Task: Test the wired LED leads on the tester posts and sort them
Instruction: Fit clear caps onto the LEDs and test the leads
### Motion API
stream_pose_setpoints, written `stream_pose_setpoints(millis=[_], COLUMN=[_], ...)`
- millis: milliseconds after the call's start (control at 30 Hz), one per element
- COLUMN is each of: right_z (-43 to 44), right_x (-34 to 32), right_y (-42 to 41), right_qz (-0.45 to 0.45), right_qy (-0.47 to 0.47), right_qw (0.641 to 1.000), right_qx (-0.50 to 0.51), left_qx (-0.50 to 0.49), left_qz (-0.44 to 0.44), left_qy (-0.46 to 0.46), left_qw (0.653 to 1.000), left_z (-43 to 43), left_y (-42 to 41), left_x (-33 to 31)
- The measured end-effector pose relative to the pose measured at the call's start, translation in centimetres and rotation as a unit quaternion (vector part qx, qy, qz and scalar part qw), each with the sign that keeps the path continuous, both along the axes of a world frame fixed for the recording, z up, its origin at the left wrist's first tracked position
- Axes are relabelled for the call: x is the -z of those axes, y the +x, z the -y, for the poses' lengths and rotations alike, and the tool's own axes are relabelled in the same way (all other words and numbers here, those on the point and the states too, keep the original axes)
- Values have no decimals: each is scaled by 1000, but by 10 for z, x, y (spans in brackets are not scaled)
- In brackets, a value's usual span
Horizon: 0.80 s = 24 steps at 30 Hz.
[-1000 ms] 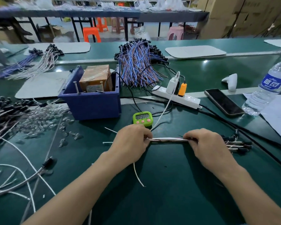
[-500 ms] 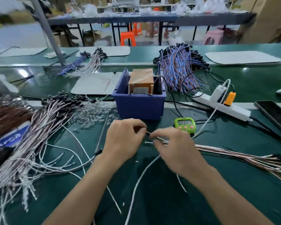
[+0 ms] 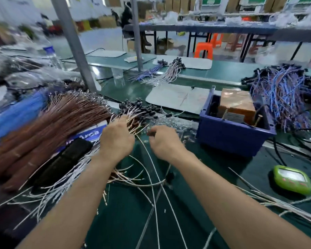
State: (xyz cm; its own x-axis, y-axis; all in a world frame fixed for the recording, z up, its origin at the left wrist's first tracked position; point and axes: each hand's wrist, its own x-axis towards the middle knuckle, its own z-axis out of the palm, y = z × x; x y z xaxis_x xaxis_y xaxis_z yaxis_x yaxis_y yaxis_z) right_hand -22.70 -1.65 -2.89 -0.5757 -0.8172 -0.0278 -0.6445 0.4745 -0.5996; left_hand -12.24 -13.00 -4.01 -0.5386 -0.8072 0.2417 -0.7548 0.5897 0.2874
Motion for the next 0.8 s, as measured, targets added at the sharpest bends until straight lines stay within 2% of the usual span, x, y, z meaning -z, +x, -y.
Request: stream_pose_setpoints(millis=[100,233,333,433,500,667,800], right_z=[32,63,73,65,49,-17,-79], right_x=[2,4,6,1,-5,-21,-37], right_y=[5,3,1,1,2,5,-1], right_qz=[3,-30,-82,-149,-171,-210,-227], right_qy=[-11,31,37,-7,-42,-118,-111], right_qw=[1000,998,995,988,984,968,956], right_qx=[5,-46,-44,-24,-19,68,150], left_qx=[-20,21,41,31,52,170,229], left_qz=[11,62,30,-87,-129,-140,-130], left_qy=[26,-24,-26,40,84,221,393], left_qw=[999,998,998,995,987,950,881], left_z=[11,19,22,27,28,21,20], left_y=[-4,-3,3,13,19,33,53], left_x=[-1,-1,-3,-9,-15,-35,-48])
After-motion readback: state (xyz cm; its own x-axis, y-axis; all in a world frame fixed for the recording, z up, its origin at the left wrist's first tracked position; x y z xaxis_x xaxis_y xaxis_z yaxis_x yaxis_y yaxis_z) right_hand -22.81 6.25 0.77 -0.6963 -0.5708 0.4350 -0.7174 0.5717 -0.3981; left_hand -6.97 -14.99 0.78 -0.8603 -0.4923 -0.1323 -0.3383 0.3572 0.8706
